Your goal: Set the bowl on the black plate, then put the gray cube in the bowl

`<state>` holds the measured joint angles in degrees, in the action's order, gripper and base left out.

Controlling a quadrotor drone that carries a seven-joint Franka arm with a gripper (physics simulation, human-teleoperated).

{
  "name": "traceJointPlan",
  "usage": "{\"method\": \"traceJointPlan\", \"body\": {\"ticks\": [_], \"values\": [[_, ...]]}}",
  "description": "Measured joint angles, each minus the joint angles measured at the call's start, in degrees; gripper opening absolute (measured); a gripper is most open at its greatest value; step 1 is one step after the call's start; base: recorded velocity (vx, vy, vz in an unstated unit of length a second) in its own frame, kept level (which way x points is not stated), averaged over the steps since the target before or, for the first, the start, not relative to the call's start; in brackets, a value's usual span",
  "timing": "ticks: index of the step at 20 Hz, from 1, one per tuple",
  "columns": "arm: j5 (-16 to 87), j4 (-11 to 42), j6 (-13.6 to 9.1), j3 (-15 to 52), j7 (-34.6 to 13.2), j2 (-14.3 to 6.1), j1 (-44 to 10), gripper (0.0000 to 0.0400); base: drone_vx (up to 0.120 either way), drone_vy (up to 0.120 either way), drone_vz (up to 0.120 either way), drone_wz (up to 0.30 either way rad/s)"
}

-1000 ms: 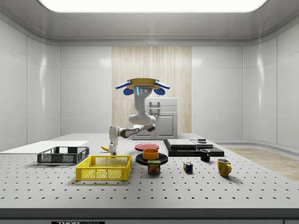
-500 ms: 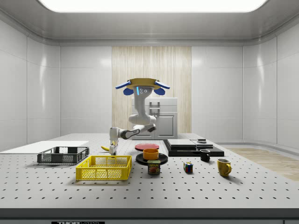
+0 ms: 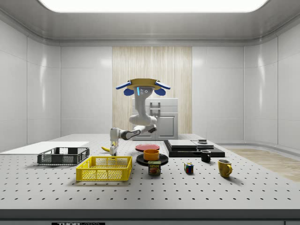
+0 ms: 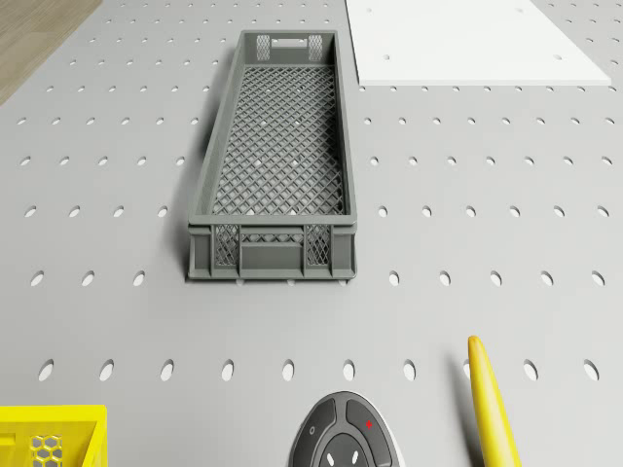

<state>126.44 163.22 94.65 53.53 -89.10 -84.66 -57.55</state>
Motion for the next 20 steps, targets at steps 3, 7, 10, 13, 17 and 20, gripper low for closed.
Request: {"method": "traceJointPlan", "body": {"ticks": [3,7,10,13,17,20], "values": [[-0.38,0.34,-0.44,0.44,0.11,0.14,0.31,0.0256,0.000,0.000,0.000,0.000],[-2.38,1.64,-1.74,2.58,0.21,0.22,1.15,0.0252,0.000,0.000,0.050,0.000],[-4.17,2.65,-2.78,4.48,0.22,0.31,1.75,0.0251,0.000,0.000,0.120,0.000],[-5.34,3.25,-3.43,5.71,0.22,0.40,2.10,0.0251,0.000,0.000,0.120,0.000],[-6.15,3.65,-3.89,6.58,0.22,0.49,2.33,0.0250,0.000,0.010,0.120,0.000],[-6.44,3.79,-4.05,6.88,0.22,0.52,2.42,0.0250,-0.107,0.120,0.120,0.000]]}}
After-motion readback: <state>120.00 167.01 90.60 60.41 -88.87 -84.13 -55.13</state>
